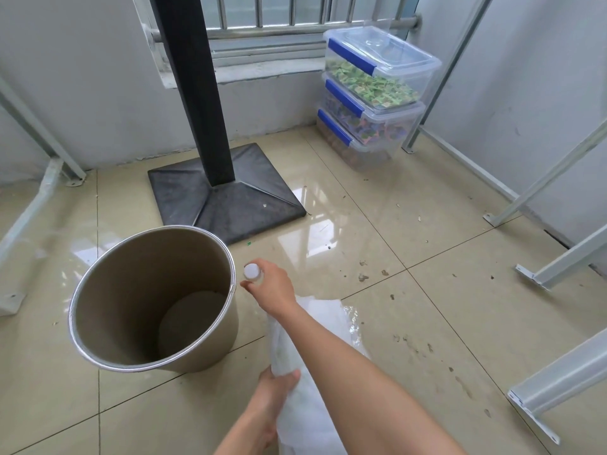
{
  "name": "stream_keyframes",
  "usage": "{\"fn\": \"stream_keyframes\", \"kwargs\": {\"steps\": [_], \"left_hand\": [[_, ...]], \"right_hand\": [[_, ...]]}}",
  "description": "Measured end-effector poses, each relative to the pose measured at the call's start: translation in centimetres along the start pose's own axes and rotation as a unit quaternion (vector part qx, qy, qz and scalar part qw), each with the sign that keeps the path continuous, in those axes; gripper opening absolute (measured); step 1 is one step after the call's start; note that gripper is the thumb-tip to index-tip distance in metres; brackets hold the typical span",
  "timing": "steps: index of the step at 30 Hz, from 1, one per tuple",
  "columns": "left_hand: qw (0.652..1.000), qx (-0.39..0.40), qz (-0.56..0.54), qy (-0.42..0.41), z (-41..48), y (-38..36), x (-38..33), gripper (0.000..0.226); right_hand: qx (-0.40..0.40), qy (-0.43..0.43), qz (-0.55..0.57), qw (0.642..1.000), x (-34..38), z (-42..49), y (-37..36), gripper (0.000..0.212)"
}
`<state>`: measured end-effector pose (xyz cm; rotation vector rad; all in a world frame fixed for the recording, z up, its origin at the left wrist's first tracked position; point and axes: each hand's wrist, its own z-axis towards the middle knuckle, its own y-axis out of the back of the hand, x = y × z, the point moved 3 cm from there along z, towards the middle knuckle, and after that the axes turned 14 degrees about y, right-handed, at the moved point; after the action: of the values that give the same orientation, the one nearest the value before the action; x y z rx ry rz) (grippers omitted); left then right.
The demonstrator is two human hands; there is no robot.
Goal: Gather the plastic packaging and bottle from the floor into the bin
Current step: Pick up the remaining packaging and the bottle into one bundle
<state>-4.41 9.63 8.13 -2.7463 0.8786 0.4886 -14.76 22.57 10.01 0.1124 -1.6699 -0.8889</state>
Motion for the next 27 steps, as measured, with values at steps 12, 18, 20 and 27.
{"fn": "stream_keyframes", "kwargs": {"steps": [12,18,20,27], "left_hand": [[0.998,0.017,-0.057,-0.009,0.5,-0.6,-1.2,0.022],[0.996,0.016,-0.083,-0.039,0.4,-3.3,-3.8,0.021],[0.995,0.010,-0.079,-0.061,0.2,-4.2,-5.1,0.025],[0.987,0.020,-0.068,-0.147,-2.7,-6.9,-10.0,0.028]], "right_hand": [[-0.211,0.026,0.083,0.974,-2.0,-0.6,6.8,0.026],[-0.344,0.137,0.026,0.928,-0.8,-2.0,17.2,0.025],[-0.367,0.165,-0.013,0.915,-0.2,-2.9,21.2,0.024],[-0.273,0.121,0.027,0.954,1.3,-5.5,29.8,0.027]]}}
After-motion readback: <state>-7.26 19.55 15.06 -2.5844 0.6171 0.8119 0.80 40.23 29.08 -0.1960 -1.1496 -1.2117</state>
